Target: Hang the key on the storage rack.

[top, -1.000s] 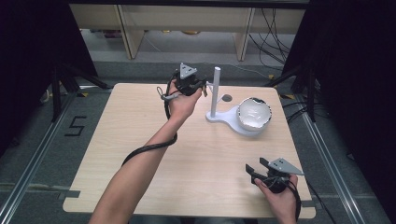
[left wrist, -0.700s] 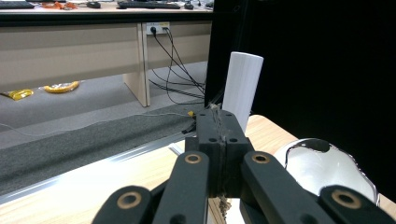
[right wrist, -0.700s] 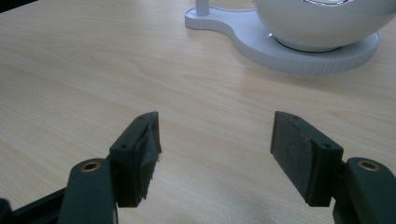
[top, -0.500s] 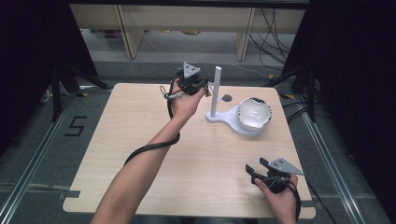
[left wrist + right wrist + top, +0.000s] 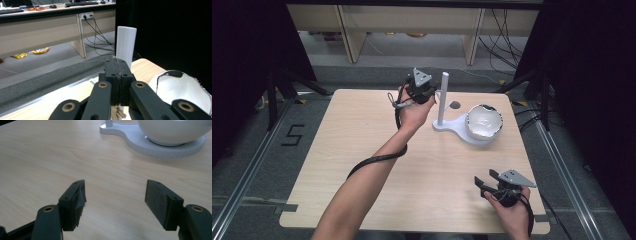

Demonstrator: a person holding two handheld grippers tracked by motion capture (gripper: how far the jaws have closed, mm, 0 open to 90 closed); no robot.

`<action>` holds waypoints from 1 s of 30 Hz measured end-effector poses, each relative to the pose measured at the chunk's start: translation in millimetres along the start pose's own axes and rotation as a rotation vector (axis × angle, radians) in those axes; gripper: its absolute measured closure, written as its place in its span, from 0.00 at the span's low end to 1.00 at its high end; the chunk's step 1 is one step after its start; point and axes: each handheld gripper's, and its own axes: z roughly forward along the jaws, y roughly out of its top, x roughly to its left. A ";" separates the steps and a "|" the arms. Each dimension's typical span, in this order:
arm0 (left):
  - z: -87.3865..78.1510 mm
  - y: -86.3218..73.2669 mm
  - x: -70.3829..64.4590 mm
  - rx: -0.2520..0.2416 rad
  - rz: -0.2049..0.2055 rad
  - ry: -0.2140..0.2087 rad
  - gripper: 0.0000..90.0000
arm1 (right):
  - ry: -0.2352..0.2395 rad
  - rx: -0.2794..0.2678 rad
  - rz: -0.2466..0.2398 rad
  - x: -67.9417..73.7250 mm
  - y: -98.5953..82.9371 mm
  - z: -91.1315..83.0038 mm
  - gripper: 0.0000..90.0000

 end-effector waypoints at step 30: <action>-64.1 -10.4 16.9 -0.054 0.031 -0.058 0.67 | -0.002 -0.018 0.028 2.5 0.0 -1.2 0.38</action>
